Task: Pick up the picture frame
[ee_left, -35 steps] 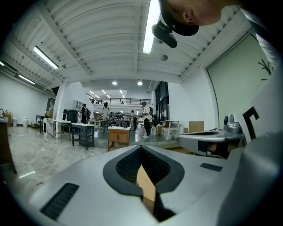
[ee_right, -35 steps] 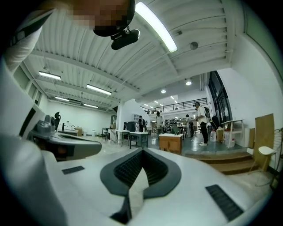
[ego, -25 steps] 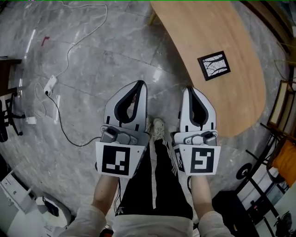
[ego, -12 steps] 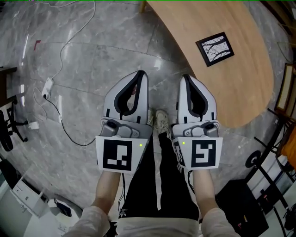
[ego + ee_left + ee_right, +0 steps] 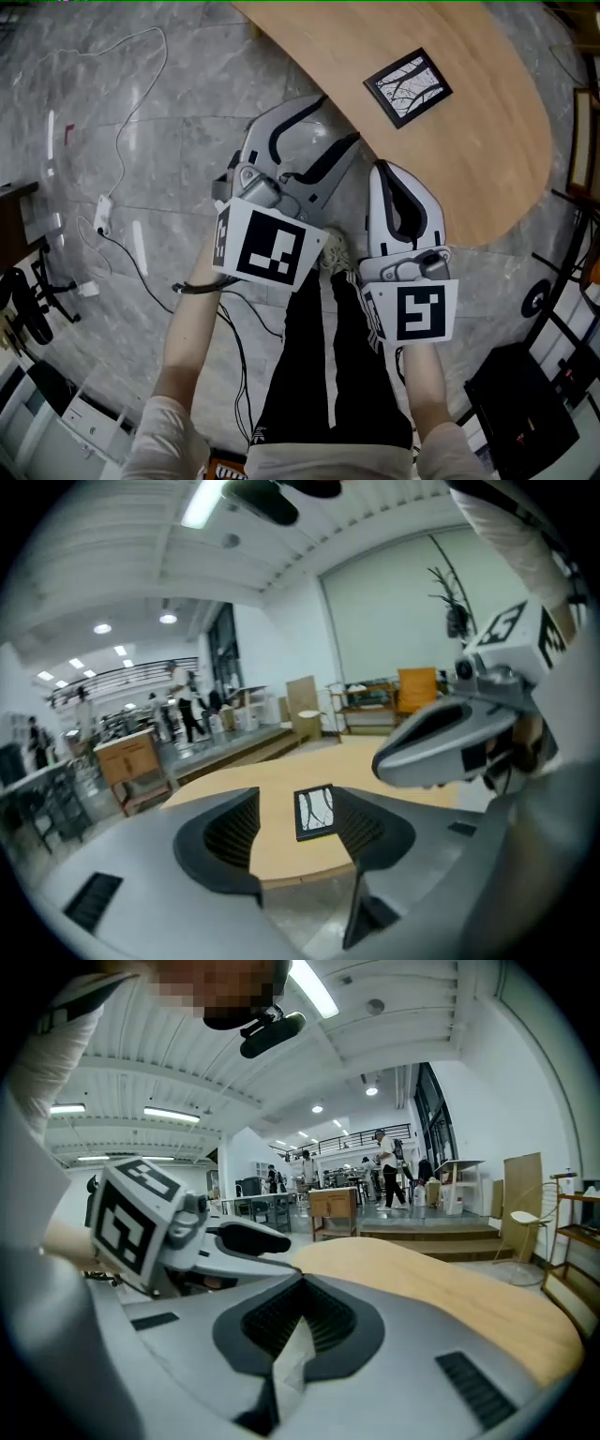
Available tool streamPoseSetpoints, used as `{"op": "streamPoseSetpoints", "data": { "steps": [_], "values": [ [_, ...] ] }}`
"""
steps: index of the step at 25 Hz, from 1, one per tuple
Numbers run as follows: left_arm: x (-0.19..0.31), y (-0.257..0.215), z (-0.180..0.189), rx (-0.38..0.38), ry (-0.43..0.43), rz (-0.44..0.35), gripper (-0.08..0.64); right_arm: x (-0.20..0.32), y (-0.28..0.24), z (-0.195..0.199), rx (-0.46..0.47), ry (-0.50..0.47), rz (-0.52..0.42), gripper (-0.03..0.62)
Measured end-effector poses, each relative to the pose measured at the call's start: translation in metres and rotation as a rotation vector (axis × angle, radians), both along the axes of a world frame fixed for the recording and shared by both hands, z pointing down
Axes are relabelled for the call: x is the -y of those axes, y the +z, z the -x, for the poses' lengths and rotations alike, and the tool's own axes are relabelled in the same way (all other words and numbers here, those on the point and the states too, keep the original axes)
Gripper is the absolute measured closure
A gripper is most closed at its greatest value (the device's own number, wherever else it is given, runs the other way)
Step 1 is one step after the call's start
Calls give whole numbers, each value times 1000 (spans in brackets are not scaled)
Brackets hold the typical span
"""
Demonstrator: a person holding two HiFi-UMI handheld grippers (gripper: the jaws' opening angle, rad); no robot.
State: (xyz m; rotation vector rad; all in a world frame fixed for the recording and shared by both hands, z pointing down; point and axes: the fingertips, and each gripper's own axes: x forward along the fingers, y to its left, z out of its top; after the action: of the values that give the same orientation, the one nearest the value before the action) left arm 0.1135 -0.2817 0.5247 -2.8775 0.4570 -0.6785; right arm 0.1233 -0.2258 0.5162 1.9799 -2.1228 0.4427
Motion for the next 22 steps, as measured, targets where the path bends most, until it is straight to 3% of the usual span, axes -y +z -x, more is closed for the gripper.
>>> {"op": "streamPoseSetpoints", "data": {
  "steps": [1,5,11,16,19,22],
  "values": [
    [-1,12,-13,72,90,-44,327,-4,4,-7,-3,9,13,588],
    [-8,64,-49,317,396,-179,308,-21,19,-30,-12,46,57,588],
    [-27,129,-72,618,725,-324,236,-33,37,-48,-11,81,90,588],
    [-29,174,-75,772,844,-347,201,-33,39,-53,1,106,78,588],
    [-28,188,-77,822,867,-361,190,-33,40,-54,9,106,81,588],
    [-31,195,-80,848,868,-315,186,-35,43,-54,18,107,86,588]
  ]
}}
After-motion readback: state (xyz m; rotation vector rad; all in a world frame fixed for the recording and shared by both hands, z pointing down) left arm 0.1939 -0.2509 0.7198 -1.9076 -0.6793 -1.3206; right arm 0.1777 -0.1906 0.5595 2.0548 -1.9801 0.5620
